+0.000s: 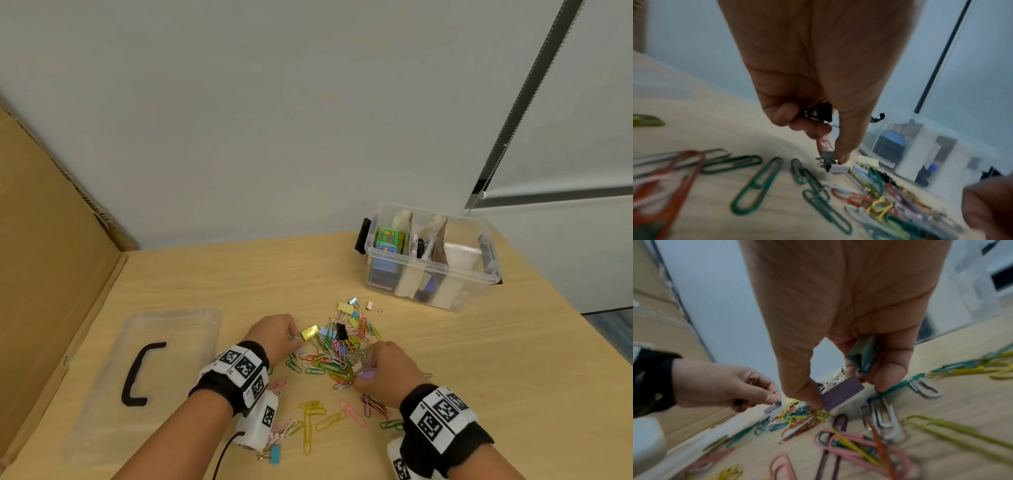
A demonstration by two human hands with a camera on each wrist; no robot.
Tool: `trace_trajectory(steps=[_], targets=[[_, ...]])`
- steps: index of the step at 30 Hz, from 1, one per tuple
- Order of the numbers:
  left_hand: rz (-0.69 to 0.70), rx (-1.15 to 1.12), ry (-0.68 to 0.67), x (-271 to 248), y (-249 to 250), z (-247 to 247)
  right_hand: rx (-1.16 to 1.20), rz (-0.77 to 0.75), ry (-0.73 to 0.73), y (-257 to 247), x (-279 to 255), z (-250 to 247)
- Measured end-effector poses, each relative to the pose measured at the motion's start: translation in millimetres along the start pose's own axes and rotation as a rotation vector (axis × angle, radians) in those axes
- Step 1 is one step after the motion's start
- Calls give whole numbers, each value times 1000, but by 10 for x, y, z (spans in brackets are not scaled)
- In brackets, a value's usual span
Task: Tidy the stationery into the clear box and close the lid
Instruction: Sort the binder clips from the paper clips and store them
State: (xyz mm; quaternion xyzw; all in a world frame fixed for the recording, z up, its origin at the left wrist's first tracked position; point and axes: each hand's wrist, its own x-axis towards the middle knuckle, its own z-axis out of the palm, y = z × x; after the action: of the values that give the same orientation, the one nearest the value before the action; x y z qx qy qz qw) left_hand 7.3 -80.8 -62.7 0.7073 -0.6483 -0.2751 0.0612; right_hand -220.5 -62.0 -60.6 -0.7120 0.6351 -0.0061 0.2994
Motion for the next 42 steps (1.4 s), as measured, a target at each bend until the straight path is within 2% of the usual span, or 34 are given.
trace_trajectory(steps=[8,13,16,18,21,23,28,32,34,38,42], targets=[[54,-450,64,-368,41,-209,278,-18,-26,270,-184,-275],[55,-587,110,-481,252,-279,494,-140,-9,380,-257,-937],[34,-642,134,-452,387,-258,593,-210,101,490,-224,-1467],[15,-658,148,-421,474,-234,588,-224,230,564,-153,-1810],[9,-673,156,-385,611,-181,580,-180,464,710,158,-2192],[1,-679,168,-373,711,-126,548,-114,514,803,460,-2324],[-6,-714,156,-385,959,-22,348,34,316,978,1097,-2463],[-5,-720,185,-399,1127,16,131,56,140,964,1140,-2526],[15,-712,200,-412,1218,24,108,16,199,979,1068,-2525],[75,-713,211,-435,1441,10,193,-127,447,1208,854,-2255],[224,-605,297,-237,1883,-76,32,-168,486,1558,757,-1767]])
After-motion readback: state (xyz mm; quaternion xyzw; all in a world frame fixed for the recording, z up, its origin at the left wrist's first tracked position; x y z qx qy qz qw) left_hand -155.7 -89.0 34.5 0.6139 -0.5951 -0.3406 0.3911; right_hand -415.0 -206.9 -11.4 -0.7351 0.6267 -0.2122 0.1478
